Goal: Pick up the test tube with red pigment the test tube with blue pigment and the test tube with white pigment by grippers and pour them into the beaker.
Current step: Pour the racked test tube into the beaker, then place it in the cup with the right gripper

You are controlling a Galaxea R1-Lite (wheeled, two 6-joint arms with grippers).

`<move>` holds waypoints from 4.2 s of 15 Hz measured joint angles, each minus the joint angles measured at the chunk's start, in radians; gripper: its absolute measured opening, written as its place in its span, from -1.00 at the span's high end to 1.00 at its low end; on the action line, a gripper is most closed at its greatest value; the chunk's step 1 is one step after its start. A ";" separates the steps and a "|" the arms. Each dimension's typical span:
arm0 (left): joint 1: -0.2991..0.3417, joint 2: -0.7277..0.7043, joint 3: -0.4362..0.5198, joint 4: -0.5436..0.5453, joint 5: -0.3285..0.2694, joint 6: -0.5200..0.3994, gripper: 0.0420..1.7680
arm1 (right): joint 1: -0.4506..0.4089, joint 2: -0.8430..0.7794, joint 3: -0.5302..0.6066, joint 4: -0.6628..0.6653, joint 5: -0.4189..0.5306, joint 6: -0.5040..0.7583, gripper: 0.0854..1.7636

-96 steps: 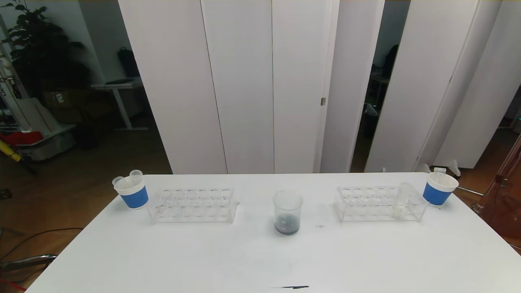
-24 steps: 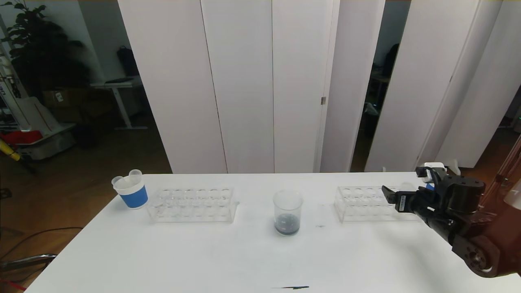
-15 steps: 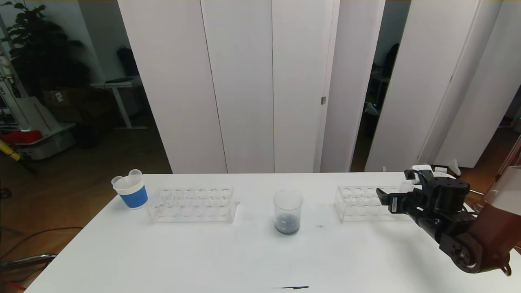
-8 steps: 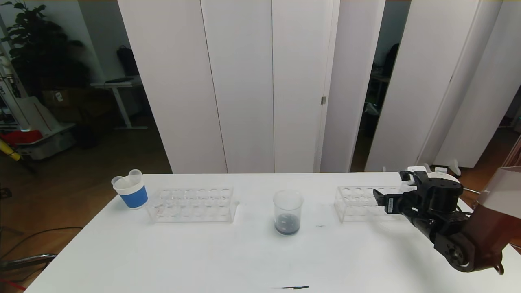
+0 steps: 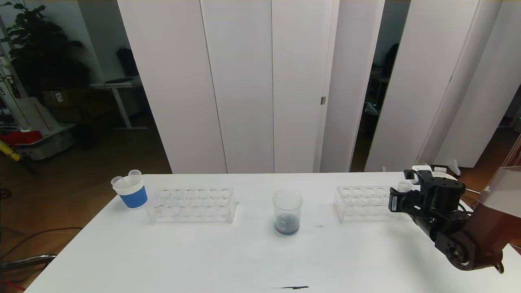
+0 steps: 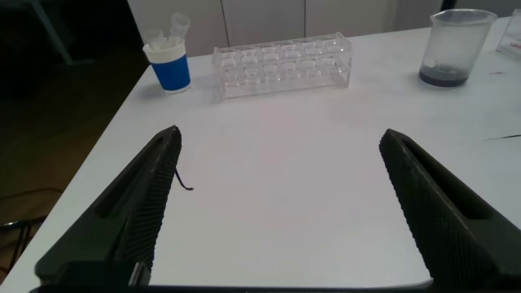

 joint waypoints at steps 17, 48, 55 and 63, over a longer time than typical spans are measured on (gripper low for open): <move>0.000 0.000 0.000 0.000 0.000 0.000 -0.97 | 0.012 -0.137 -0.057 0.024 0.016 0.000 0.40; 0.000 0.000 0.000 0.000 0.000 0.000 -0.97 | 0.204 0.086 -1.043 0.511 0.891 -0.493 0.40; 0.000 0.000 0.000 0.000 0.000 0.000 -0.97 | 0.256 0.103 -0.956 0.426 1.027 -0.815 0.40; 0.000 0.000 0.000 0.000 0.000 0.001 -0.97 | 0.269 0.126 -0.943 0.436 1.031 -1.085 0.40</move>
